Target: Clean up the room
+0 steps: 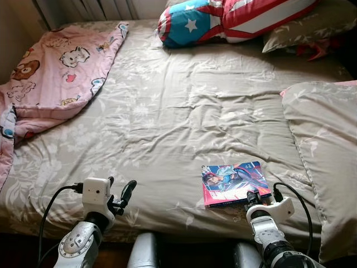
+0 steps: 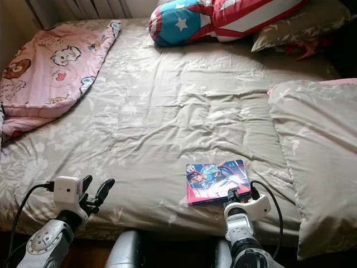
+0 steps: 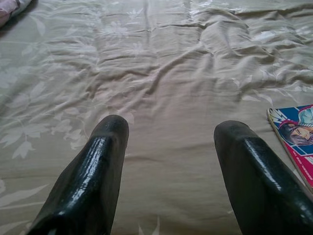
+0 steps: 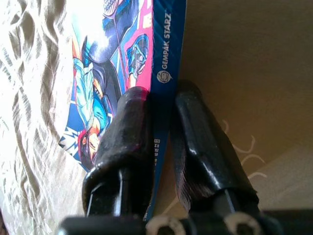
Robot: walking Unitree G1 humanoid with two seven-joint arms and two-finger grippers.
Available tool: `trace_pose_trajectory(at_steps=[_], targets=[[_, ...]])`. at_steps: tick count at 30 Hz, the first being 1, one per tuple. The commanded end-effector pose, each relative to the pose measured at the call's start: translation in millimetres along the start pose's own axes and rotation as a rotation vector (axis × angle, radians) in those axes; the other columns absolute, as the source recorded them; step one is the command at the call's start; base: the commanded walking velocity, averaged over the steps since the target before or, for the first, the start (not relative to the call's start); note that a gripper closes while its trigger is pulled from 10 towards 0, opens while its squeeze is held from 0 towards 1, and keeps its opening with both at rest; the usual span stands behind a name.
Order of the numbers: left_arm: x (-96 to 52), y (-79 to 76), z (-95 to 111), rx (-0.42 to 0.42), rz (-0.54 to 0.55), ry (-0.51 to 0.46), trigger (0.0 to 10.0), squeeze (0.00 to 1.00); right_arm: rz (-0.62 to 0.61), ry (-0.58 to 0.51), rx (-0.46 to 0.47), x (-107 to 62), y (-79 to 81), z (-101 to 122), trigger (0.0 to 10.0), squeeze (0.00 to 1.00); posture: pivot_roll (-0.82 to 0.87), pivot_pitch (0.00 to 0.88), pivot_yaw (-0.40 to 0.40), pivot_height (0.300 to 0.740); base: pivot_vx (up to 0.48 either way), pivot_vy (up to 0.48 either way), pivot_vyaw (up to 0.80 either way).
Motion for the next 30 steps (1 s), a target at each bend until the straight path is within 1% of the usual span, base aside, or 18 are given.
trace_pose_trajectory(at_steps=[1,2,4,5,6,7,8,14,17,22,24,25,26,27,28,29,30], targets=[[-1.6,-0.6,-0.6,0.022,-0.005,0.017,10.0,0.00,-0.052,0.005,-0.006,-3.5,-13.4,-2.9,10.0,0.31,0.15,0.207,0.067,0.629,0.000,0.000,0.00],[-1.0,-1.0,-0.6,0.022,-0.006,0.017,10.0,0.00,-0.052,0.005,-0.006,-3.7,-14.2,-2.5,10.0,0.45,0.15,0.207,0.067,0.629,0.000,0.000,0.00],[-0.2,-1.1,-0.4,0.022,-0.007,0.017,10.0,0.00,-0.052,0.005,-0.007,-3.7,-14.1,-2.3,10.0,0.45,0.15,0.206,0.068,0.629,0.000,0.000,0.00],[0.6,-2.0,-0.1,0.022,-0.010,0.016,10.0,0.00,-0.054,0.004,-0.010,-3.9,-15.3,-1.3,10.0,0.60,0.15,0.206,0.068,0.629,0.000,0.000,0.00],[0.8,-2.5,0.1,0.022,-0.012,0.016,10.0,0.00,-0.056,0.003,-0.014,-4.0,-15.8,-0.9,10.0,0.62,0.15,0.206,0.068,0.629,0.000,0.000,0.00],[1.0,-2.8,0.3,0.022,-0.013,0.016,10.0,0.00,-0.057,0.003,-0.017,-4.1,-16.1,-0.6,10.0,0.62,0.15,0.206,0.068,0.629,0.000,0.000,0.00],[1.4,-2.9,0.3,0.022,-0.013,0.016,10.0,0.00,-0.061,0.002,-0.020,-4.1,-16.7,-0.4,10.0,0.66,0.14,0.205,0.069,0.629,0.000,0.000,0.00],[4.2,-4.1,1.4,0.023,-0.018,0.011,10.0,0.00,-0.094,-0.013,-0.025,-5.1,-22.5,4.5,10.0,0.65,0.14,0.203,0.070,0.629,0.000,0.000,0.00],[5.8,-4.9,1.4,0.022,-0.020,0.009,10.0,0.00,-0.101,-0.014,-0.025,-5.7,-25.0,5.8,10.0,0.68,0.14,0.201,0.069,0.629,0.000,0.000,0.00],[8.5,-7.1,1.7,0.021,-0.025,0.006,10.0,0.00,-0.110,-0.023,-0.022,-6.2,-27.1,8.2,10.0,0.66,0.13,0.196,0.067,0.629,0.000,0.000,0.00],[10.5,-7.6,1.1,0.020,-0.028,0.006,10.0,0.00,-0.122,-0.022,-0.046,-6.8,-29.7,9.2,10.0,0.62,0.12,0.191,0.065,0.629,0.000,0.000,0.00],[11.2,-7.8,0.7,0.020,-0.028,0.007,10.0,0.00,-0.124,-0.019,-0.059,-7.1,-30.5,9.1,10.0,0.62,0.12,0.190,0.065,0.629,0.000,0.000,0.00],[11.6,-8.0,0.0,0.020,-0.028,0.008,10.0,0.00,-0.124,-0.012,-0.086,-7.5,-31.3,8.1,10.0,0.60,0.12,0.188,0.064,0.629,0.000,0.000,0.00],[12.7,-8.6,-1.0,0.018,-0.028,0.010,10.0,0.00,-0.123,0.000,-0.126,-8.5,-33.3,5.4,10.0,0.60,0.12,0.184,0.061,0.629,0.000,0.000,0.00],[13.6,-8.9,-1.5,0.016,-0.028,0.011,10.0,0.00,-0.130,0.004,-0.143,-9.7,-36.0,4.0,10.0,0.54,0.11,0.181,0.059,0.629,0.000,0.000,0.00],[14.5,-9.2,-1.8,0.015,-0.028,0.012,10.0,0.00,-0.136,0.006,-0.151,-10.4,-37.8,3.3,10.0,0.54,0.11,0.179,0.058,0.629,0.000,0.000,0.00],[15.0,-9.4,-2.1,0.015,-0.028,0.012,10.0,0.00,-0.139,0.007,-0.156,-10.8,-38.9,3.0,10.0,0.41,0.11,0.179,0.058,0.629,0.000,0.000,0.00]])
Point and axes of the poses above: a point about 5 cm out from each wrist's last joint towards the gripper, its own x axis pointing out of the wrist towards the gripper, its own z axis along the axis of the wrist's last joint, y = z × x, the point moved 2 cm from there along x, pointing out of the wrist towards the gripper, and after that the axes turned 3 degrees about x, right-handed, at the moved point
